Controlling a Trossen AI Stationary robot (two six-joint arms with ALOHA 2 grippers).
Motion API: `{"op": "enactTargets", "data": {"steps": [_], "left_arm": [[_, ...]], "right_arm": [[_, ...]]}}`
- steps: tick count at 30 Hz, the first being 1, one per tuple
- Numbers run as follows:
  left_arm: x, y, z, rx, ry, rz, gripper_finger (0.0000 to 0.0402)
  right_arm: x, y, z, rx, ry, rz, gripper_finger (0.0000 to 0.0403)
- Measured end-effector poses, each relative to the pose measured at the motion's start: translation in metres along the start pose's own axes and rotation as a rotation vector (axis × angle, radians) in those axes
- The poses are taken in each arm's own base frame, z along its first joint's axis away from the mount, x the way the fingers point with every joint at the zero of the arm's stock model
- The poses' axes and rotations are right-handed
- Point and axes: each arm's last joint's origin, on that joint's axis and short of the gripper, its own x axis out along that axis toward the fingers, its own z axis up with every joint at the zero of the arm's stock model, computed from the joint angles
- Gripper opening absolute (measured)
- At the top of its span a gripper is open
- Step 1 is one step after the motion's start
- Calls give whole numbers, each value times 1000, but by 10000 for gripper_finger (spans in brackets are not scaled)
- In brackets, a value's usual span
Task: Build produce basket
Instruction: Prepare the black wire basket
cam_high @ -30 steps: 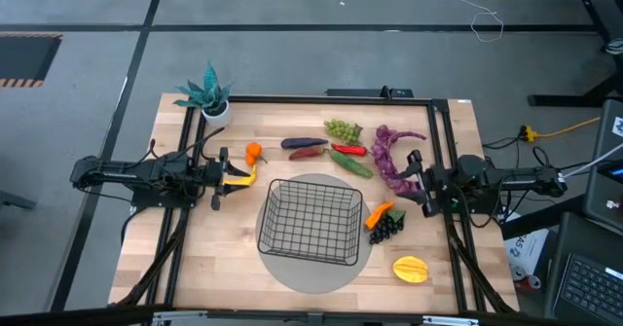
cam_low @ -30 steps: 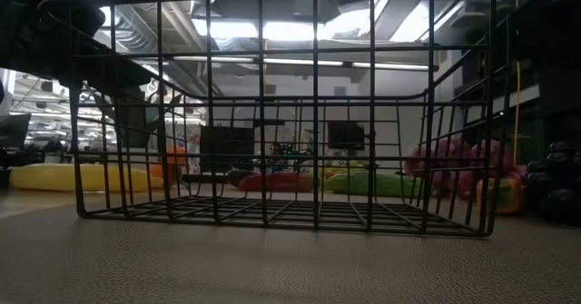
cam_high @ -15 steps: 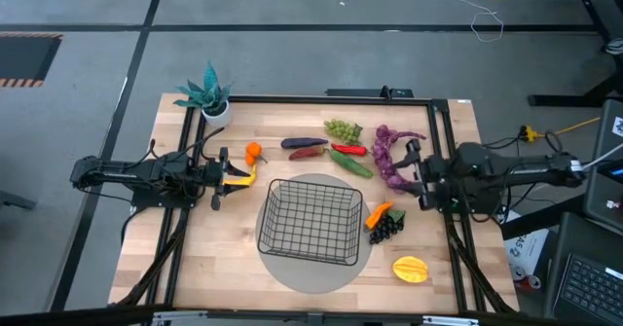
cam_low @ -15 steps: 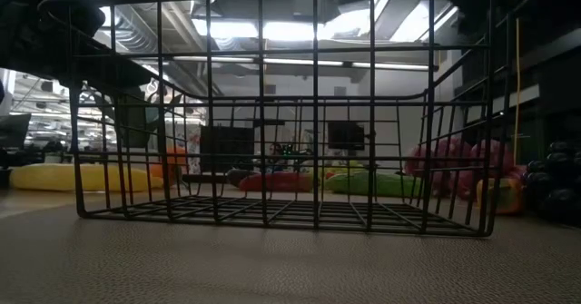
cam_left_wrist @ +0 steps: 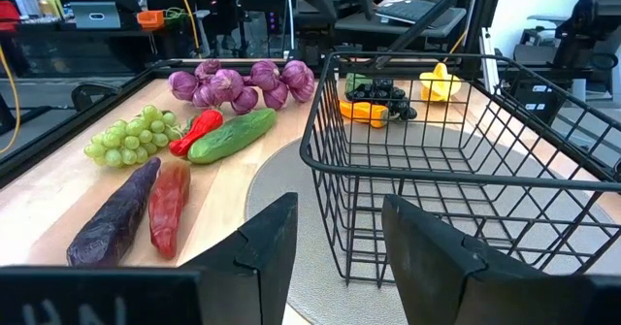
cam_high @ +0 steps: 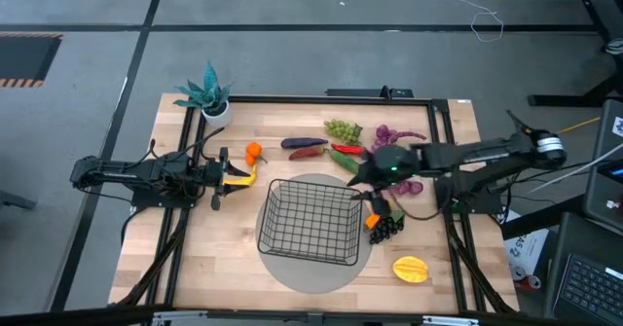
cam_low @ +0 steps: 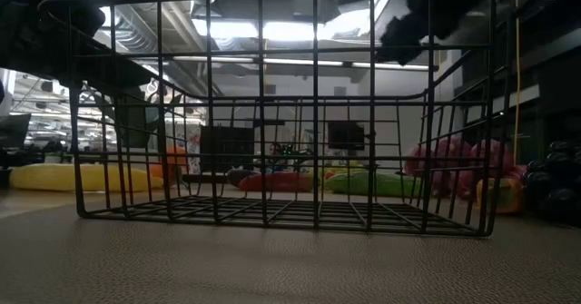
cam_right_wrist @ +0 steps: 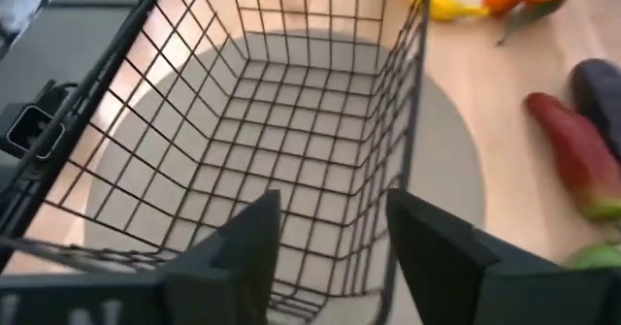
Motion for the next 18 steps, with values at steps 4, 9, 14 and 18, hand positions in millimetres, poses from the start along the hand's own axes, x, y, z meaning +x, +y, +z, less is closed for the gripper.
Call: {"op": "enactTargets", "data": {"steps": [4,9,14,18], "left_arm": [[0,0,0,0,0,0,147],[0,0,0,0,0,0,147],[0,0,0,0,0,0,147],[0,0,0,0,0,0,147]], "right_arm": [[17,6,18,-7,80,75,113],[38,8,22,-20,186,88,34],[52,3,14,-1,251,78,12],[55,-6,6,22,331,17,15]]}}
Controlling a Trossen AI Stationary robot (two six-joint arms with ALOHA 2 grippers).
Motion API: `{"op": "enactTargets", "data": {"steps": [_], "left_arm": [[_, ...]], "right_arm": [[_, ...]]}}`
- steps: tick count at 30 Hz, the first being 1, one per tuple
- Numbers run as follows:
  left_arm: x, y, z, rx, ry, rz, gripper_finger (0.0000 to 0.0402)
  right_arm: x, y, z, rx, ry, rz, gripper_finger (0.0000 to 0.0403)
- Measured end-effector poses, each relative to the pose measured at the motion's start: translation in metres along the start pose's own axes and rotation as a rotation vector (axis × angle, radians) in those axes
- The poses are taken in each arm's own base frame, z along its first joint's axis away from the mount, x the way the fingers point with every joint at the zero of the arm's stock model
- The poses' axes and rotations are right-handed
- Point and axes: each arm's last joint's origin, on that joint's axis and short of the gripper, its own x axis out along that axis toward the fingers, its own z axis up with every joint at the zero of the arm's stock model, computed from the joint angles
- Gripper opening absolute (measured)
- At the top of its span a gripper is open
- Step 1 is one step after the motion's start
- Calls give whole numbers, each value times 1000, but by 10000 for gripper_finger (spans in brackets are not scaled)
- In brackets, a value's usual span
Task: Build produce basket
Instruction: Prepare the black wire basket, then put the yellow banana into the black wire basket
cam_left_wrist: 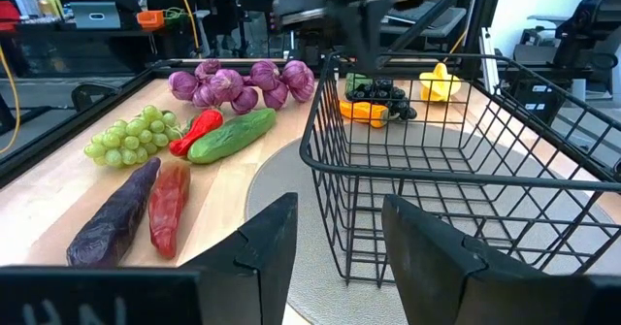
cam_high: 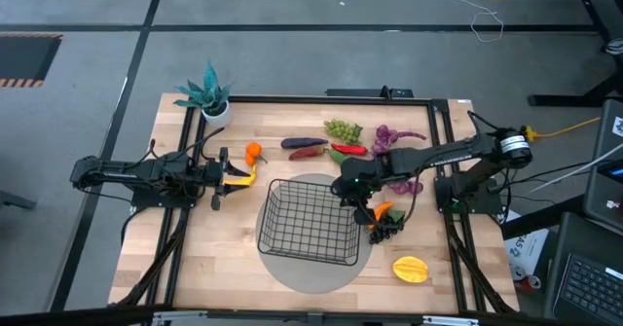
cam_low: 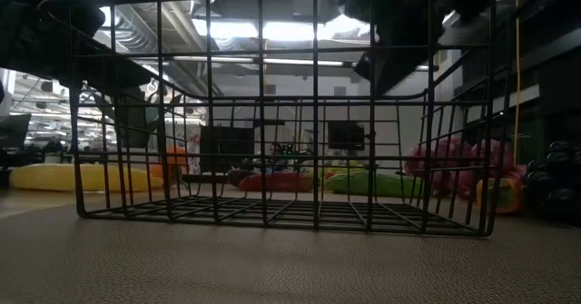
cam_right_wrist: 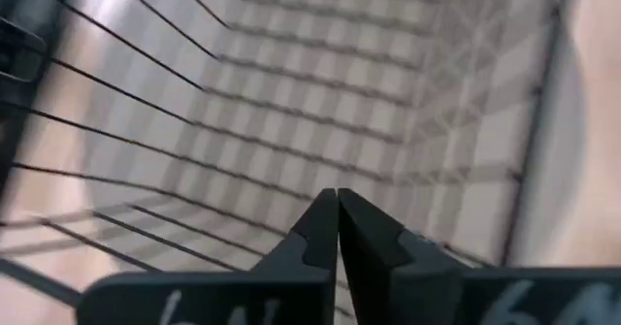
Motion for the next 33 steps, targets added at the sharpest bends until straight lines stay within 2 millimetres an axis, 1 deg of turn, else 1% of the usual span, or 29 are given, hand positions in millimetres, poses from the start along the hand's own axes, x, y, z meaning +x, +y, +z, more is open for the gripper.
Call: {"op": "enactTargets", "data": {"steps": [3,5,11,15,18,20,23,26,28,31,33], "left_arm": [[0,0,0,0,0,0,147],[0,0,0,0,0,0,147],[0,0,0,0,0,0,147],[0,0,0,0,0,0,147],[0,0,0,0,0,0,147],[0,0,0,0,0,0,147],[0,0,0,0,0,0,147],[0,0,0,0,0,0,147],[0,0,0,0,0,0,147],[0,0,0,0,0,0,147],[0,0,0,0,0,0,147]], "right_arm": [[-1,-8,-6,14,59,-88,6],[-3,-12,-7,-16,67,-123,5],[-6,-23,-6,-39,53,-151,19],[-9,-23,-5,-37,42,-144,20],[-19,-15,3,-55,-21,-64,20],[-33,-6,15,-79,-64,-29,20],[-56,6,32,-108,-106,-42,21],[-80,16,42,-106,-82,-69,21],[-101,28,49,-95,-89,-55,21],[-136,50,50,-147,-107,-51,21],[-156,59,47,-168,-126,-78,21]]}}
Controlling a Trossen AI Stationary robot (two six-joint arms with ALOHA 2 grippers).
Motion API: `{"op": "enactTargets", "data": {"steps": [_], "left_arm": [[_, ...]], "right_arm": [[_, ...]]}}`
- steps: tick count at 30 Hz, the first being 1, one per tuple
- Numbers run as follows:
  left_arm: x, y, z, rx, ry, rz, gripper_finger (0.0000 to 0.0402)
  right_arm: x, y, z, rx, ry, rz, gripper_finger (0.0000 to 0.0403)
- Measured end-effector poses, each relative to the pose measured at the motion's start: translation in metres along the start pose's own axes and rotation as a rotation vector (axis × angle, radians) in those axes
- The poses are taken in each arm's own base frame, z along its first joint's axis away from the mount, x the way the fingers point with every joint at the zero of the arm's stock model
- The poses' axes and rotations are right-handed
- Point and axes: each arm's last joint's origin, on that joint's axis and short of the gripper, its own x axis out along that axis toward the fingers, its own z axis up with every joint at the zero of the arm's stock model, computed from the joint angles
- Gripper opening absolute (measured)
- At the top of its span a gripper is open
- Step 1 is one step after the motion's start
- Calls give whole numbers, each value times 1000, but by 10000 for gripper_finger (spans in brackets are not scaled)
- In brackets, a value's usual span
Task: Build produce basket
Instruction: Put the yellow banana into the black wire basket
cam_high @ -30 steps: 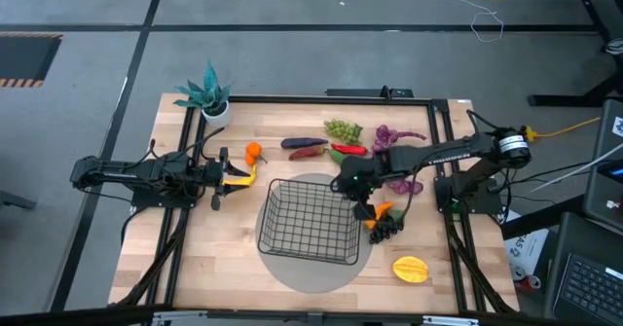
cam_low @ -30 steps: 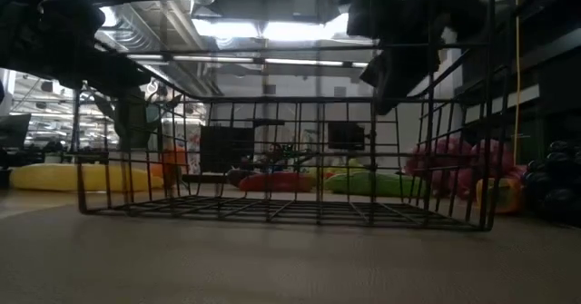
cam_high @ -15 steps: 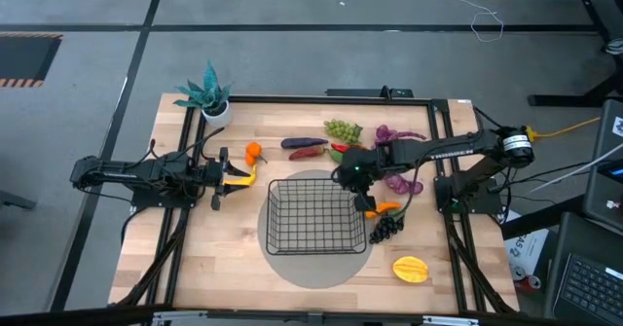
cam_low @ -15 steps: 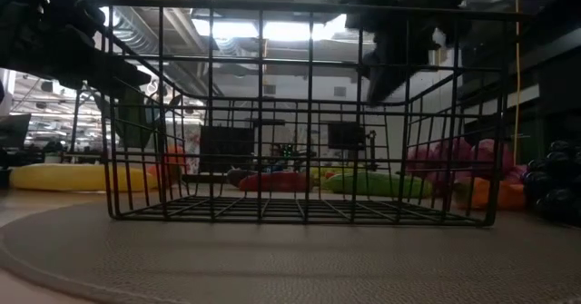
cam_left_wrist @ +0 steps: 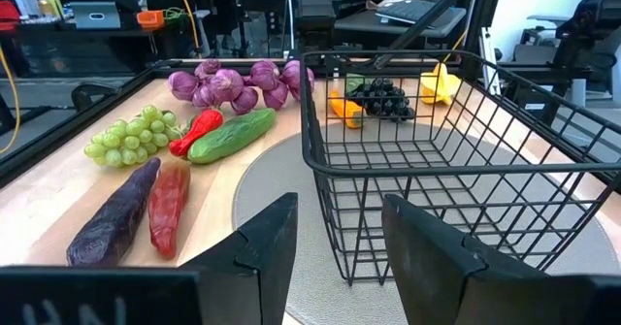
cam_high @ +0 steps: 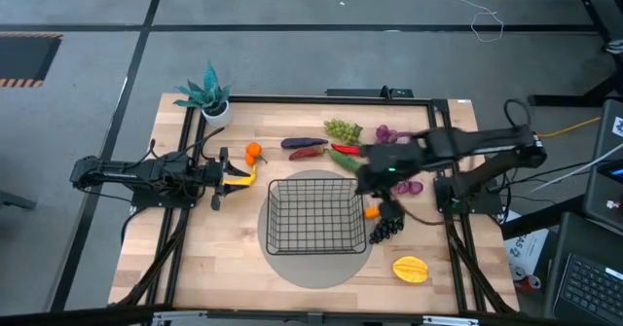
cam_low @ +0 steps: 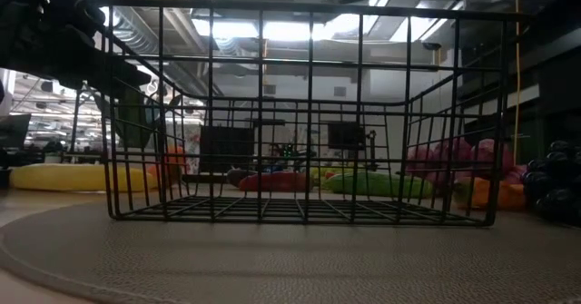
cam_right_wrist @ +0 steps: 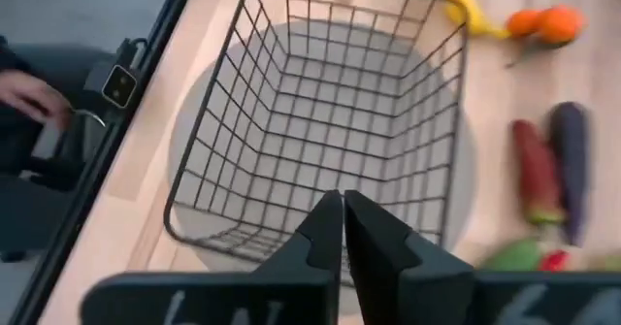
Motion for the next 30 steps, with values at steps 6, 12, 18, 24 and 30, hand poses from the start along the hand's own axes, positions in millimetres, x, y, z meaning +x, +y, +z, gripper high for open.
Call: {"op": "enactTargets", "data": {"steps": [6,12,18,24,30], "left_arm": [[0,0,0,0,0,0,147],[0,0,0,0,0,0,147],[0,0,0,0,0,0,147],[0,0,0,0,0,0,147],[0,0,0,0,0,0,147]], "right_arm": [[-63,17,-22,71,-90,-2,21],[-113,21,-56,204,-149,-164,21],[-117,23,-79,278,-192,-206,21],[-81,24,-101,265,-145,-218,21],[-35,23,-105,301,-233,-290,21]]}}
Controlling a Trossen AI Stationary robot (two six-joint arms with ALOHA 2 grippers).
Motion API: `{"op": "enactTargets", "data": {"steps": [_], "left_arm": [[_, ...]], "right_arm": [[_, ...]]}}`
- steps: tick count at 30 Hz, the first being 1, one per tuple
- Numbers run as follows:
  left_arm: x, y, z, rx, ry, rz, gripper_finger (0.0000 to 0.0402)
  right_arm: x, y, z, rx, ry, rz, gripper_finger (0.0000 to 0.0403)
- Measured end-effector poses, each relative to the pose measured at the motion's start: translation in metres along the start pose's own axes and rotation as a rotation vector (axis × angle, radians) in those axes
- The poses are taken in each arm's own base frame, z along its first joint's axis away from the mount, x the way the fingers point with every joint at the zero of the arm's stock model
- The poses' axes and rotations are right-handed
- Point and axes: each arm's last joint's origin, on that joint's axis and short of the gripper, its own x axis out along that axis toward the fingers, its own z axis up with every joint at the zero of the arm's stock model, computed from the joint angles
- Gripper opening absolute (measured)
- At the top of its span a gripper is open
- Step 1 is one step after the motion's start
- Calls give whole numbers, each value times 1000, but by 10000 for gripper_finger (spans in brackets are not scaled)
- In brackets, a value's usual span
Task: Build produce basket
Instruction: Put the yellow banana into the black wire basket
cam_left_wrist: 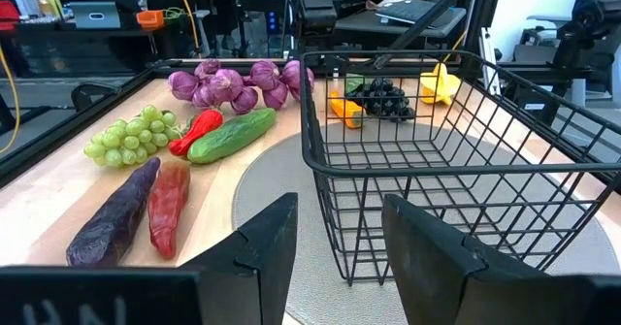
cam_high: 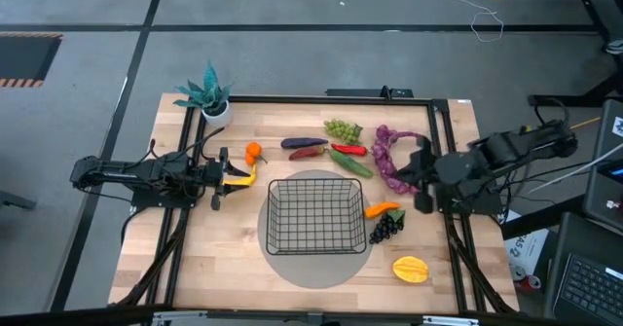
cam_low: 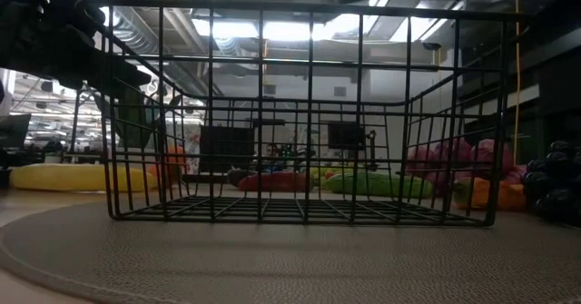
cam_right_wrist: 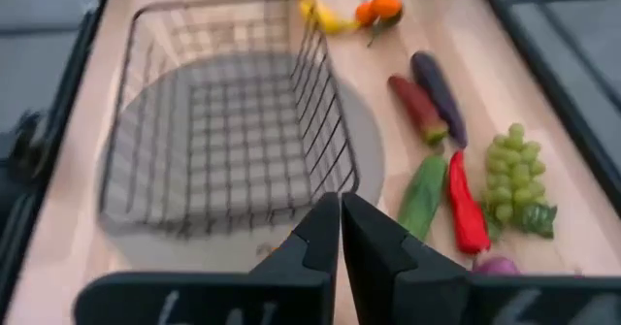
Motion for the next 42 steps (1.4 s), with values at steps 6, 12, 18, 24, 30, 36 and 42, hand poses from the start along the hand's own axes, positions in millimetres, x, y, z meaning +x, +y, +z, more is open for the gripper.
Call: {"op": "enactTargets", "data": {"steps": [6,12,18,24,30,36,42], "left_arm": [[0,0,0,0,0,0,147],[0,0,0,0,0,0,147],[0,0,0,0,0,0,147],[0,0,0,0,0,0,147],[0,0,0,0,0,0,147],[0,0,0,0,0,0,147],[0,0,0,0,-1,0,147]], "right_arm": [[6,-4,3,36,-58,-64,21],[0,-5,9,121,-85,-53,21],[4,-3,10,179,-89,-52,21],[12,2,16,196,-123,-46,21],[19,5,16,178,-100,-55,21],[27,8,17,119,-85,-77,21],[36,11,16,85,-58,-90,21]]}}
